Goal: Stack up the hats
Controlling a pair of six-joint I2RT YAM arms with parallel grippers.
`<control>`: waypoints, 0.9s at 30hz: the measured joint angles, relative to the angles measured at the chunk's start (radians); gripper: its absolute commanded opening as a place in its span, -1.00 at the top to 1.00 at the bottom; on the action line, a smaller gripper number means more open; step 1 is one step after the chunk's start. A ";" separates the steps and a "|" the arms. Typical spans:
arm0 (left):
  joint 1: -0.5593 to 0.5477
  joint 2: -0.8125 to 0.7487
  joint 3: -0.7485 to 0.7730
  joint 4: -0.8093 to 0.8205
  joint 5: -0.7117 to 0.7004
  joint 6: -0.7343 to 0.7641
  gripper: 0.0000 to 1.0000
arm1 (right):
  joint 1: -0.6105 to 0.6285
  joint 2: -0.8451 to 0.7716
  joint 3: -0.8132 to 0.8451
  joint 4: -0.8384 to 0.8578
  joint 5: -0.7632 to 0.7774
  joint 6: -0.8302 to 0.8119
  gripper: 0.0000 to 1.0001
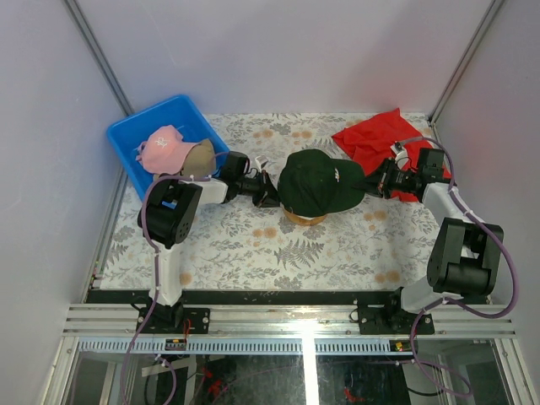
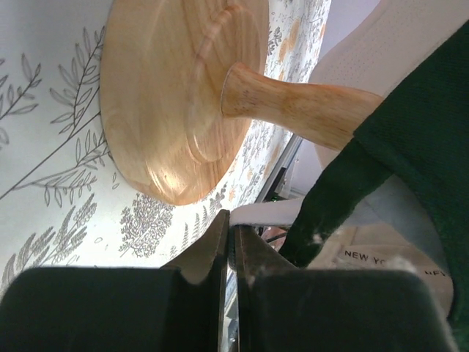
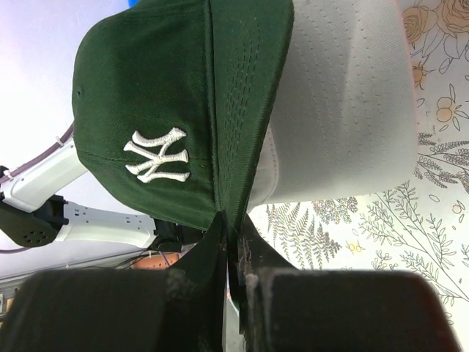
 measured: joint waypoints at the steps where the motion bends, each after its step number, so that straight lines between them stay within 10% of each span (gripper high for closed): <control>1: 0.003 -0.004 -0.009 0.011 0.002 -0.008 1.00 | 0.000 0.000 0.001 -0.002 0.000 -0.001 1.00; 15: 0.084 -0.051 -0.153 0.320 0.025 -0.267 0.95 | 0.002 0.000 0.035 -0.076 0.022 -0.026 1.00; 27: 0.111 -0.060 -0.190 0.505 0.022 -0.414 0.33 | 0.003 0.002 0.042 -0.112 0.043 -0.031 1.00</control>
